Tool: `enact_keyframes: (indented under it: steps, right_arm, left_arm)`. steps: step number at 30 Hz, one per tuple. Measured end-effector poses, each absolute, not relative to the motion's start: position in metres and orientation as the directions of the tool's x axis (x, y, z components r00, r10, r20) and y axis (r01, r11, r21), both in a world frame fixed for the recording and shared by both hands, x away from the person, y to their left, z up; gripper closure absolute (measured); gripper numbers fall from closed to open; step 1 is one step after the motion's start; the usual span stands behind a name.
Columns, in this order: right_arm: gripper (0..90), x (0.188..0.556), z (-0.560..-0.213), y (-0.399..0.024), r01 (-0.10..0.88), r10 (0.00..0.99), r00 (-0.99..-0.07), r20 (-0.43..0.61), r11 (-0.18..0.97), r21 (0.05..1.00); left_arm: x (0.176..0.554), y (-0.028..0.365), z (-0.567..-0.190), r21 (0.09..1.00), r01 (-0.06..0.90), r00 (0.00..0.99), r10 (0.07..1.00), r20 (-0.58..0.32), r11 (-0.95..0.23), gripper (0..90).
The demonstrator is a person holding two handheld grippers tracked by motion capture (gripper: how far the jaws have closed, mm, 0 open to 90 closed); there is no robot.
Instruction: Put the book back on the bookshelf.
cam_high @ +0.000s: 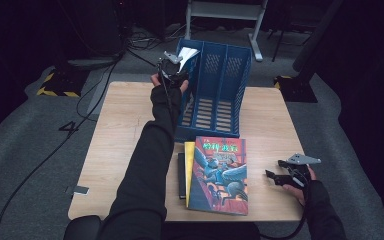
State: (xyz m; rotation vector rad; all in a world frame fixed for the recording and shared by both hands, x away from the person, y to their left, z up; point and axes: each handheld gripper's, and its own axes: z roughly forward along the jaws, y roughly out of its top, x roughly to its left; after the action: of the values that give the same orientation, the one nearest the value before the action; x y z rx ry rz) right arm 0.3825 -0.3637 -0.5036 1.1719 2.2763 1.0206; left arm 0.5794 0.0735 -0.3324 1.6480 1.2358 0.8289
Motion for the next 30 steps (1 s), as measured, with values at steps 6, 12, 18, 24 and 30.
enact_keyframes:
  steps: [6, 12, 18, 24, 30]
  right_arm:
    - [27.0, 0.382, -0.504, -0.364, 0.537, 0.815, -0.579, -0.007, 0.388, 0.749]
    - [27.0, 0.382, -0.504, -0.364, 0.537, 0.815, -0.579, -0.008, 0.388, 0.749]
    - [27.0, 0.382, -0.504, -0.364, 0.538, 0.816, -0.578, -0.008, 0.388, 0.749]
    - [27.0, 0.382, -0.504, -0.364, 0.537, 0.816, -0.578, -0.008, 0.388, 0.749]
    - [27.0, 0.382, -0.503, -0.364, 0.538, 0.816, -0.579, -0.008, 0.389, 0.748]
  left_arm:
    - [0.58, 0.076, -0.334, 0.919, 0.381, 0.285, 0.959, -0.013, -0.1, 58.9]
    - [0.577, 0.077, -0.332, 0.915, 0.386, 0.294, 0.956, 0.002, -0.12, 57.1]
    - [0.574, 0.079, -0.33, 0.909, 0.394, 0.306, 0.952, 0.011, -0.137, 56.1]
    - [0.571, 0.08, -0.328, 0.909, 0.391, 0.321, 0.947, 0.014, -0.146, 54.0]
    - [0.565, 0.084, -0.325, 0.905, 0.389, 0.344, 0.938, 0.032, -0.173, 50.8]
